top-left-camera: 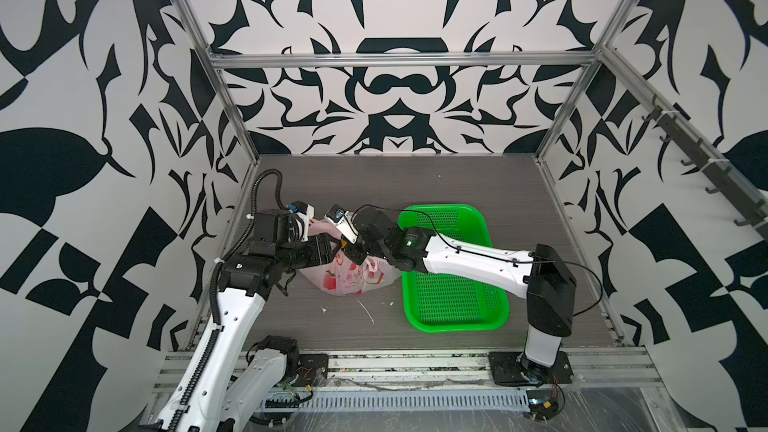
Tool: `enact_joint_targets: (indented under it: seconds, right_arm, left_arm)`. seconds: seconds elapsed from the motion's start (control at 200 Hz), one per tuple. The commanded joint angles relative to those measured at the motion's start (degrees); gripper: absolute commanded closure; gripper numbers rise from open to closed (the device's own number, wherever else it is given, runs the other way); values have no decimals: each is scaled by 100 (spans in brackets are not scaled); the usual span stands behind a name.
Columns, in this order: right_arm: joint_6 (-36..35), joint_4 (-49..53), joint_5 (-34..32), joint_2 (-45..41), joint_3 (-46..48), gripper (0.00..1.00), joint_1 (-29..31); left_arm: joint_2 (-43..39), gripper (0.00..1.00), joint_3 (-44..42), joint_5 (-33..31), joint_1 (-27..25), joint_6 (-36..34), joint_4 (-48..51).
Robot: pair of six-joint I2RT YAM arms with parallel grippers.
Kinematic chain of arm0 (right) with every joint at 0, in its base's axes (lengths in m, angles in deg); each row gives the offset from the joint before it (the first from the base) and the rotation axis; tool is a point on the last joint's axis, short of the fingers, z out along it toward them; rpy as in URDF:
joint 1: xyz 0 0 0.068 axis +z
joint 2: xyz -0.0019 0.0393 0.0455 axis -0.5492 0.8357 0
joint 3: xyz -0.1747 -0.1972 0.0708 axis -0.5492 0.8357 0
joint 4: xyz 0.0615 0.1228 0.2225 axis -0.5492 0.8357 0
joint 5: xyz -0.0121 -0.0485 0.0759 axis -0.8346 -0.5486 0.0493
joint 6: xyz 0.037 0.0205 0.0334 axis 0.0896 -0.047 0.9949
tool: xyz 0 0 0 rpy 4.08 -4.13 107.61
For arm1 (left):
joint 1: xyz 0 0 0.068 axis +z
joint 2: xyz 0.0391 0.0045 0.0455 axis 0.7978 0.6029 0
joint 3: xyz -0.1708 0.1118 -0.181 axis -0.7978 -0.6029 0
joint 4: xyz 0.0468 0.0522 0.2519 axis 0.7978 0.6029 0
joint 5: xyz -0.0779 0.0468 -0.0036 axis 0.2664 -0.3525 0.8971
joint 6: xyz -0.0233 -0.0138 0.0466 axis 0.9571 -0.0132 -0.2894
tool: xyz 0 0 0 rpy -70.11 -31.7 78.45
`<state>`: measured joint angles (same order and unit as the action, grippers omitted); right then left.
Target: Untie the knot of the plastic bag and take out the fruit
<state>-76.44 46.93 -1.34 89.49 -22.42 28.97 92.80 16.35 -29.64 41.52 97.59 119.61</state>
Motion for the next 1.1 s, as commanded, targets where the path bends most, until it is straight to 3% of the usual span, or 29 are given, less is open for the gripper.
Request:
enact_joint_targets:
  seconds: [0.0,0.275,0.445,0.695,0.8,1.095]
  right_arm:
    - [37,-243,-3,-126,-166,100,9]
    - [81,-221,204,-126,-196,100,5]
    - [68,-29,352,-108,-310,98,12]
    - [29,260,223,-222,-210,84,24]
    - [2,332,124,-307,-107,82,21]
    - [-83,499,-181,-479,123,93,26]
  left_arm:
    - [3,35,-87,121,-13,-227,269]
    - [383,37,-279,-340,-15,-15,-379]
    - [618,44,-354,-726,-19,267,-793]
    - [493,70,-574,-1200,-13,659,-1331]
    - [364,77,-667,-1286,-19,781,-1452]
    - [102,84,-832,-1548,-19,963,-1605]
